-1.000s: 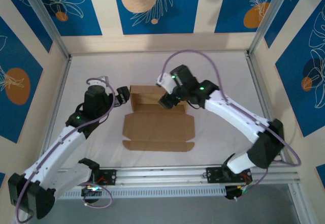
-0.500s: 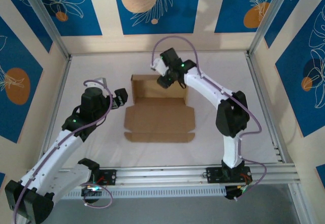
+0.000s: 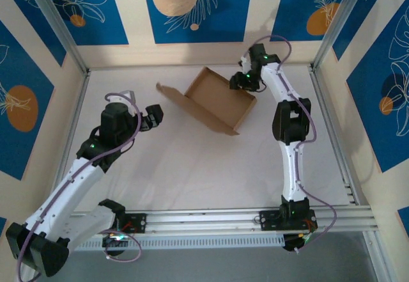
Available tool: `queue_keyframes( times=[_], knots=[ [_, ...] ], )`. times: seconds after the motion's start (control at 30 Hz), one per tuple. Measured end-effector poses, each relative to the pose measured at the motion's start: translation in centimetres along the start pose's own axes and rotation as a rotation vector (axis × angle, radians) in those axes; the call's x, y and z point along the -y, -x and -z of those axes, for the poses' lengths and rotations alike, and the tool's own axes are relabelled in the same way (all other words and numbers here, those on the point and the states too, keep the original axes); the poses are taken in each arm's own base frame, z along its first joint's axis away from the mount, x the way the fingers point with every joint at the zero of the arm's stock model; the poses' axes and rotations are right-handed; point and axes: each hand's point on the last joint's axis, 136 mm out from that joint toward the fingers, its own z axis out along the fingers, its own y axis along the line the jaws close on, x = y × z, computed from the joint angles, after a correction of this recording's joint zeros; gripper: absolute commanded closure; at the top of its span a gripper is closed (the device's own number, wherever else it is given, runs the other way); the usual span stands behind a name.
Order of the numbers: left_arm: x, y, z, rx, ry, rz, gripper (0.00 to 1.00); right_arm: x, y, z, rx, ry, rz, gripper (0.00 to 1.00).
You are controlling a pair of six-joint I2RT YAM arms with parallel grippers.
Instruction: Fold the paper box
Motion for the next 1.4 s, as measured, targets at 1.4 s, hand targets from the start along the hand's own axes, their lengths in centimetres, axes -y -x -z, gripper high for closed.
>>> queue_keyframes(
  times=[1.4],
  knots=[
    [1.6, 4.0, 1.1, 0.033, 0.024, -0.099, 0.0, -2.3, -0.2, 1.6, 0.216, 0.048, -0.101, 0.25]
  ],
)
